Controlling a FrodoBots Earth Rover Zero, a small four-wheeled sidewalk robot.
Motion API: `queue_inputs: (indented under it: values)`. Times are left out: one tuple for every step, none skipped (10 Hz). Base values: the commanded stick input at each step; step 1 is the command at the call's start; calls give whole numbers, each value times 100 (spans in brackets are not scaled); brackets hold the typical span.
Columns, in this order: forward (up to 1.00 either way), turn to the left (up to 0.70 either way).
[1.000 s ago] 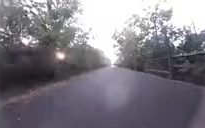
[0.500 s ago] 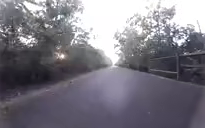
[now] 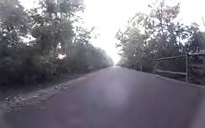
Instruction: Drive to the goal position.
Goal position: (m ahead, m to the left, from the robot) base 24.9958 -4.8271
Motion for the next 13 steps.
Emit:
queue_inputs:
  values:
    - [100, 0]
    - [100, 0]
    - [100, 0]
    - [100, 0]
    - [100, 0]
    - [100, 0]
    - [100, 0]
    - [100, 0]
    - [100, -6]
    - [100, -40]
    - [100, -40]
    - [100, -40]
    - [100, -40]
